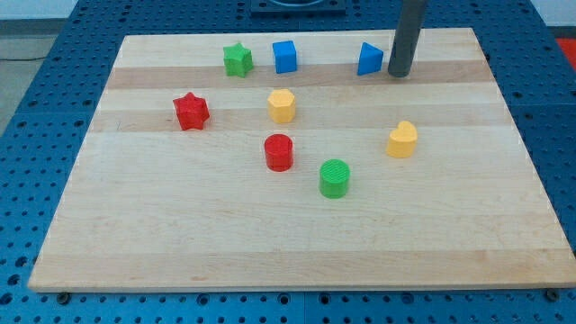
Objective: Move the blue triangle slightly parallel to the right of the blue cube
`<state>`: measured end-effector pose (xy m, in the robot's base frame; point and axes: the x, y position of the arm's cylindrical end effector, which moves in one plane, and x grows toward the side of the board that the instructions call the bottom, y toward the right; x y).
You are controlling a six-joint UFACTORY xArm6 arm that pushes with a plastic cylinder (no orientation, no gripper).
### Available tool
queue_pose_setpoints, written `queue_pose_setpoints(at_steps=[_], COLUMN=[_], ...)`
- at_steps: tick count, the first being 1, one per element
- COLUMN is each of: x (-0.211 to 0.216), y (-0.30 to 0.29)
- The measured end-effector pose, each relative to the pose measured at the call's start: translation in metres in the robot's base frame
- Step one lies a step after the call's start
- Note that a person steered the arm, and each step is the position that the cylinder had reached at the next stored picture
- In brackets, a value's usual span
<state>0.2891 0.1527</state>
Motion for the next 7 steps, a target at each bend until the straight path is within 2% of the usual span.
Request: queue_pose_setpoints(at_steps=[1, 2, 3, 4, 7], x=[-0.02, -0.022, -0.02, 0.009, -0.002], y=[-0.011, -0.025, -0.027, -0.021, -0.055])
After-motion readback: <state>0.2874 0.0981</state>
